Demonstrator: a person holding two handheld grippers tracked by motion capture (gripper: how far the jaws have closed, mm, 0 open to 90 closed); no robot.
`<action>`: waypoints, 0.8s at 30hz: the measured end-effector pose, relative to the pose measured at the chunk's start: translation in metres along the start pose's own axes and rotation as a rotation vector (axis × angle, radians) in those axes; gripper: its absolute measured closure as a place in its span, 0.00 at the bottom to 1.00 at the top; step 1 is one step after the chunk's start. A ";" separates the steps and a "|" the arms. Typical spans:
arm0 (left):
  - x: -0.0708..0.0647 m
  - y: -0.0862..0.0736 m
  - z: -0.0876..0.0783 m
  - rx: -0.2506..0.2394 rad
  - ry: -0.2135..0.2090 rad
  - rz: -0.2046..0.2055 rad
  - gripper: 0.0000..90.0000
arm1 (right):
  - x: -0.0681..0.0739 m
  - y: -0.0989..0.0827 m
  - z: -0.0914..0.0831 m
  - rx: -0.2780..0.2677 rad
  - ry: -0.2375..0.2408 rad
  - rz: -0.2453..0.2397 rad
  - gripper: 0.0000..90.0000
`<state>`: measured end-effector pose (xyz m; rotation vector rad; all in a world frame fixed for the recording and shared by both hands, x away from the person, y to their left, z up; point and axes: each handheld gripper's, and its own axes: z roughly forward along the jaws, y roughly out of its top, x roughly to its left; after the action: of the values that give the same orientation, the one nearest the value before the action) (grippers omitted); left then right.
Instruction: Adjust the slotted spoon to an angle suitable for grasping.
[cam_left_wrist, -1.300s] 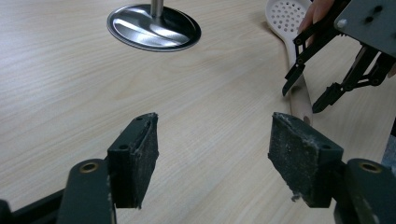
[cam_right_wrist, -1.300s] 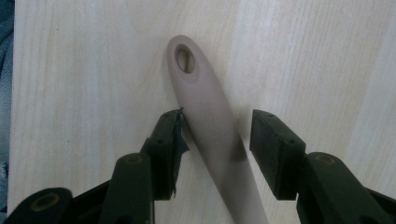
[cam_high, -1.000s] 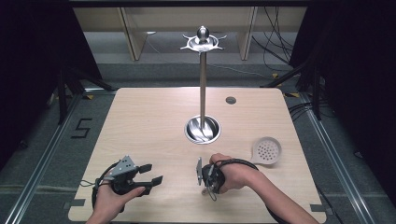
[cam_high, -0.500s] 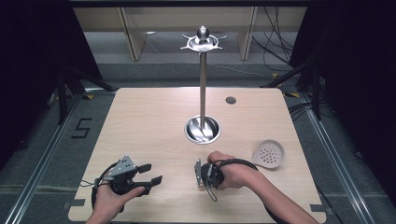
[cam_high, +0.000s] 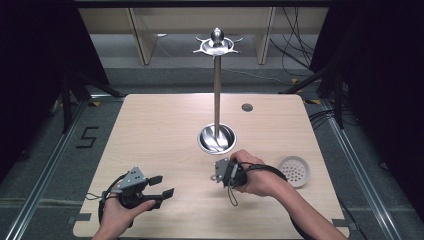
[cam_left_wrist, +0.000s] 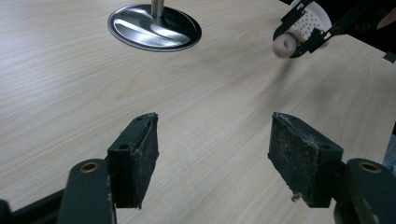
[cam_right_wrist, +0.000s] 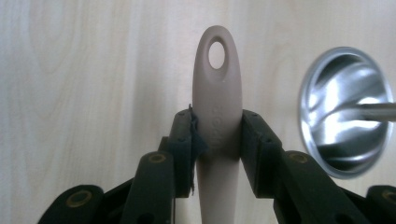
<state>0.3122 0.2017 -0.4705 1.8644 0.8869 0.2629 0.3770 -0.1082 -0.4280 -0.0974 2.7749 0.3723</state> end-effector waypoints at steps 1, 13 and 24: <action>0.000 0.000 0.000 0.004 0.001 0.004 0.36 | -0.002 -0.002 -0.003 -0.014 -0.018 0.014 0.76; 0.000 0.000 0.001 0.006 -0.005 0.007 0.36 | -0.019 -0.024 -0.041 -0.202 -0.162 0.195 0.76; 0.000 0.000 0.001 0.008 -0.004 0.006 0.36 | -0.027 -0.039 -0.065 -0.336 -0.209 0.336 0.76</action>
<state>0.3132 0.2011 -0.4709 1.8747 0.8806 0.2601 0.3859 -0.1620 -0.3696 0.3136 2.4948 0.8777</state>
